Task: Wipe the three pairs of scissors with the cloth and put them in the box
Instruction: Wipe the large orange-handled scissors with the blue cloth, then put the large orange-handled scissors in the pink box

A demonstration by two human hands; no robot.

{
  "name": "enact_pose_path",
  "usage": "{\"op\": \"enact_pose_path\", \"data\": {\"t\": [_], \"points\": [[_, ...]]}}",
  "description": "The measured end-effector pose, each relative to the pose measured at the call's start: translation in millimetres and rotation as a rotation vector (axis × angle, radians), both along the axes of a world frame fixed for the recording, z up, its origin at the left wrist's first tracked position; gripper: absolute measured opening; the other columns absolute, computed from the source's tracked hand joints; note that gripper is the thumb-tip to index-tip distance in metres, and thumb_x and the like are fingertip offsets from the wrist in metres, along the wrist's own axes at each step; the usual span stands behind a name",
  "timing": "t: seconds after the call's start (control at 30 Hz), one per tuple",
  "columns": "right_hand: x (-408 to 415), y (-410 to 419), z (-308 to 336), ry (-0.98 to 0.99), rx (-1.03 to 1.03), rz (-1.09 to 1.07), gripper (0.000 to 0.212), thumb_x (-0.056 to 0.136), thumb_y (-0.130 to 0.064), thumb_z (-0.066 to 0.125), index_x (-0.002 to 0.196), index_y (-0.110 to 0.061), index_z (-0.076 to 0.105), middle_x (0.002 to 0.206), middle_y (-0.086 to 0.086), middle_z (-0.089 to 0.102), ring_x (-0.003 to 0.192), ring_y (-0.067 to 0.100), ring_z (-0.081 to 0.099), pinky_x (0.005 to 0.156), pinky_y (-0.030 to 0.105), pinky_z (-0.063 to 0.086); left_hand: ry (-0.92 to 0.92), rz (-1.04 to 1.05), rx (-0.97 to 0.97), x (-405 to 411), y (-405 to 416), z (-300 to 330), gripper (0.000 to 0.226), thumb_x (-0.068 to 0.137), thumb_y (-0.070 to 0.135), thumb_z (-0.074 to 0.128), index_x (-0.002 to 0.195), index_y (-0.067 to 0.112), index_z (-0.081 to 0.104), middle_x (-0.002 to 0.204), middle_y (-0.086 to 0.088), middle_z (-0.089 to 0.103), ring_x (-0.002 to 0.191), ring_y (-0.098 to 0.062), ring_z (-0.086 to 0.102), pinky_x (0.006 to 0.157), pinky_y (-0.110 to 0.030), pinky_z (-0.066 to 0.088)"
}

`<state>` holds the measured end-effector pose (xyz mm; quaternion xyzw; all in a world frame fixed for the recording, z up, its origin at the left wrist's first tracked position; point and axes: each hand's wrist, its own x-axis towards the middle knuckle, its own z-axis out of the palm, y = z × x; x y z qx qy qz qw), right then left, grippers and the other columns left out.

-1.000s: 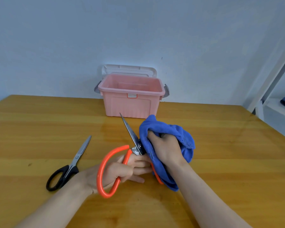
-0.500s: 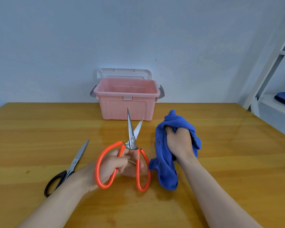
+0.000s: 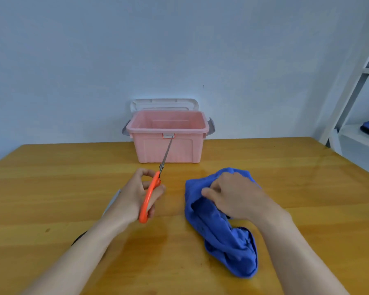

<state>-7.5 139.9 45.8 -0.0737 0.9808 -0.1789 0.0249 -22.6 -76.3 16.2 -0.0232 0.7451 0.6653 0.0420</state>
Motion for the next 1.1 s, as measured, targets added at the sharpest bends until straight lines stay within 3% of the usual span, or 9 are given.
{"op": "enact_pose_path", "data": {"t": [0.13, 0.2, 0.27, 0.4, 0.57, 0.7, 0.8, 0.93, 1.1], "points": [[6.1, -21.5, 26.3, 0.332, -0.449, -0.005, 0.062, 0.097, -0.045, 0.054, 0.059, 0.003, 0.044, 0.055, 0.019, 0.052, 0.048, 0.025, 0.039, 0.049, 0.035, 0.035, 0.126, -0.001, -0.084, -2.3, 3.3, 11.5, 0.039, 0.078, 0.041, 0.075, 0.108, 0.028, 0.054, 0.078, -0.003, 0.062, 0.037, -0.016, 0.041, 0.038, -0.025, 0.038], [-5.6, -31.6, 26.7, 0.273, -0.656, 0.048, 0.049, 0.096, -0.034, 0.062, 0.059, -0.002, 0.054, 0.053, 0.005, 0.058, 0.044, 0.008, 0.044, 0.044, 0.021, 0.034, 0.182, -0.033, -0.106, -2.7, 8.7, 21.4, 0.041, 0.075, 0.049, 0.074, 0.107, 0.031, 0.055, 0.087, -0.005, 0.063, 0.038, -0.012, 0.044, 0.040, -0.026, 0.040], [-22.2, -38.2, 24.7, 0.131, -0.900, 0.046, 0.013, 0.093, -0.019, 0.068, 0.085, -0.009, 0.068, 0.076, -0.001, 0.069, 0.054, 0.005, 0.057, 0.049, 0.017, 0.043, 0.262, -0.033, -0.151, -6.1, 10.5, 24.6, 0.036, 0.079, 0.051, 0.071, 0.107, 0.035, 0.056, 0.093, -0.003, 0.065, 0.044, -0.011, 0.053, 0.043, -0.028, 0.044], [-47.9, -45.7, 28.2, -0.016, -1.177, -0.093, 0.026, 0.092, -0.026, 0.068, 0.112, -0.011, 0.061, 0.102, 0.006, 0.067, 0.070, 0.011, 0.066, 0.053, 0.024, 0.050, 0.361, 0.027, -0.300, -19.7, 3.4, 29.6, 0.027, 0.086, 0.049, 0.066, 0.109, 0.045, 0.053, 0.098, 0.008, 0.065, 0.079, -0.012, 0.067, 0.064, -0.028, 0.052], [-71.6, -50.8, 23.1, 0.791, -0.345, 0.036, 0.039, 0.086, -0.013, 0.067, 0.122, -0.020, 0.054, 0.120, 0.001, 0.051, 0.108, 0.020, 0.050, 0.093, 0.032, 0.041, 0.421, -0.030, -0.558, -33.4, -15.9, 42.3, 0.040, 0.084, 0.038, 0.073, 0.117, 0.044, 0.050, 0.095, 0.017, 0.063, 0.089, 0.000, 0.061, 0.071, -0.019, 0.046], [-84.9, -63.4, 27.0, 0.713, 0.219, 0.326, 0.041, 0.090, -0.031, 0.059, 0.129, -0.022, 0.057, 0.130, -0.002, 0.057, 0.133, 0.023, 0.041, 0.109, 0.039, 0.008, 0.526, -0.067, -0.807, -46.0, -25.0, 51.0, 0.051, 0.084, 0.025, 0.073, 0.127, 0.037, 0.047, 0.098, 0.022, 0.060, 0.092, -0.002, 0.060, 0.069, -0.011, 0.042], [-91.0, -83.0, 31.0, 0.550, 0.183, 0.400, 0.063, 0.091, -0.044, 0.056, 0.145, -0.019, 0.034, 0.123, -0.002, 0.060, 0.127, 0.022, 0.047, 0.116, 0.042, 0.009, 0.567, -0.032, -0.844, -55.8, -27.3, 57.2, 0.059, 0.085, 0.019, 0.069, 0.134, 0.027, 0.036, 0.102, 0.014, 0.062, 0.088, -0.006, 0.059, 0.061, -0.008, 0.038], [-102.8, -96.3, 32.9, 0.355, 0.151, 0.462, 0.113, 0.080, -0.054, 0.072, 0.156, -0.016, -0.002, 0.139, 0.004, 0.047, 0.130, 0.025, 0.037, 0.114, 0.040, 0.021, 0.500, -0.079, -0.816, -69.8, -38.0, 66.8, 0.070, 0.084, 0.021, 0.072, 0.138, 0.027, 0.028, 0.118, 0.009, 0.065, 0.095, -0.006, 0.061, 0.073, -0.016, 0.046], [-131.6, -99.1, 37.2, 0.555, 0.201, 0.467, 0.088, 0.090, -0.057, 0.058, 0.154, -0.011, 0.020, 0.132, 0.006, 0.052, 0.123, 0.027, 0.044, 0.105, 0.038, 0.032, 0.530, -0.093, -0.813, -76.8, -49.5, 86.5, 0.057, 0.087, 0.025, 0.070, 0.139, 0.029, 0.046, 0.129, 0.012, 0.061, 0.120, -0.008, 0.056, 0.093, -0.019, 0.041]]}}
